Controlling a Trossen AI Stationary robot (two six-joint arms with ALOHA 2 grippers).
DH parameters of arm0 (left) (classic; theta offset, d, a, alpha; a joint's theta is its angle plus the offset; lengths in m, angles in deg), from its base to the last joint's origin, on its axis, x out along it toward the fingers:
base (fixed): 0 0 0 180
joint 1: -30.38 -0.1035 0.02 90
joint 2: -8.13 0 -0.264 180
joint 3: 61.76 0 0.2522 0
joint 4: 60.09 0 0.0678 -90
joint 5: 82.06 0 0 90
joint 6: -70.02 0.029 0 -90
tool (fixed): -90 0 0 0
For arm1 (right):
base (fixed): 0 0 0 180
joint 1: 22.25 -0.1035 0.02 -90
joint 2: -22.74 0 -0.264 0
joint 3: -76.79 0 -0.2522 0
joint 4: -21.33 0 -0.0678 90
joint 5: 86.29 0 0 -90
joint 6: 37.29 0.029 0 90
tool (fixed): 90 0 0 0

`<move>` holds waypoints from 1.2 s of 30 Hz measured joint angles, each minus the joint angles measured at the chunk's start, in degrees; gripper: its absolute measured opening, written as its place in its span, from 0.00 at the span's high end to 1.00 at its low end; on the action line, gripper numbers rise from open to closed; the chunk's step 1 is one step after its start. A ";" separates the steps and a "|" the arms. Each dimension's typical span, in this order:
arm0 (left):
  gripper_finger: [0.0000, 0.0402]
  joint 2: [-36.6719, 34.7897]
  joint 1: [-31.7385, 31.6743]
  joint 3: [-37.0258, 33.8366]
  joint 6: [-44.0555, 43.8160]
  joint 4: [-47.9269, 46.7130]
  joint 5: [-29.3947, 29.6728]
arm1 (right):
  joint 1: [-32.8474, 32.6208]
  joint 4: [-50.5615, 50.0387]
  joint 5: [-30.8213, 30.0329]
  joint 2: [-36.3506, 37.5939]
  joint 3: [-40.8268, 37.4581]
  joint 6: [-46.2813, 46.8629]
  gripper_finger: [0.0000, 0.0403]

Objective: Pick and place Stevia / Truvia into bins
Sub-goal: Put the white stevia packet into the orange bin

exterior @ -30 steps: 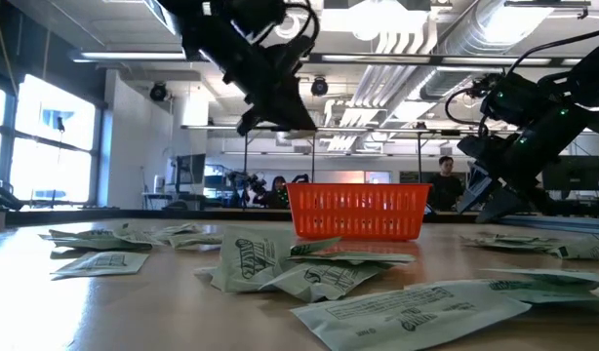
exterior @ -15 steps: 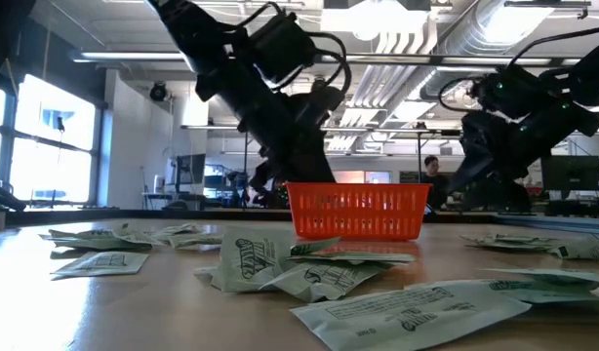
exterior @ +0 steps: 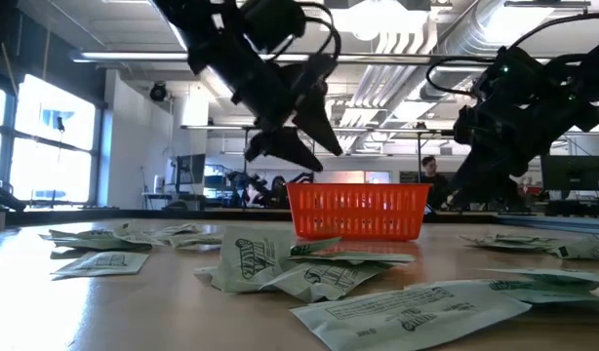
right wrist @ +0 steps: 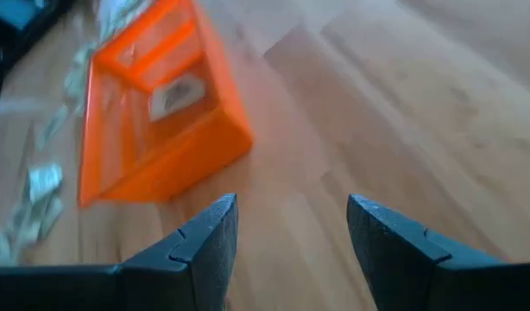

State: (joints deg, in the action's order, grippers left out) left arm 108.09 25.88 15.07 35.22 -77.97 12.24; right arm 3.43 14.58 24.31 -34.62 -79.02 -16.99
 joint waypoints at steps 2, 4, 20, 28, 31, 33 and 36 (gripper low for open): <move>0.41 -2.77 -0.02 0.00 -0.59 -3.71 1.35 | -1.65 -3.41 -0.27 0.00 0.41 -2.71 0.48; 0.44 -5.75 -0.01 -0.02 -2.43 -6.62 2.23 | -3.51 -7.94 -1.22 0.00 1.57 -5.98 0.48; 0.56 -23.24 0.03 0.00 -1.63 -29.10 5.90 | -28.42 -20.28 -28.20 -1.85 7.40 -10.40 0.48; 0.57 -24.04 0.49 0.00 0.45 -37.49 5.87 | -32.04 -23.77 -26.24 -9.67 12.34 -1.21 0.48; 0.57 -24.02 0.47 0.00 2.72 -38.45 5.90 | -33.13 -25.12 -27.85 -13.28 14.27 1.41 0.48; 0.57 -24.02 0.47 -0.02 3.74 -38.38 5.90 | -33.82 -24.89 -27.60 -15.48 15.29 1.77 0.48; 0.57 -24.02 0.43 -0.02 4.56 -39.44 5.89 | -35.32 -25.34 -27.21 -18.42 16.36 3.18 0.48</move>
State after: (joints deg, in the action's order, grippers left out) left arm 84.07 26.31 15.05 39.78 -117.42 18.13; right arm -31.89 -10.77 -2.90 -53.04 -62.65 -13.81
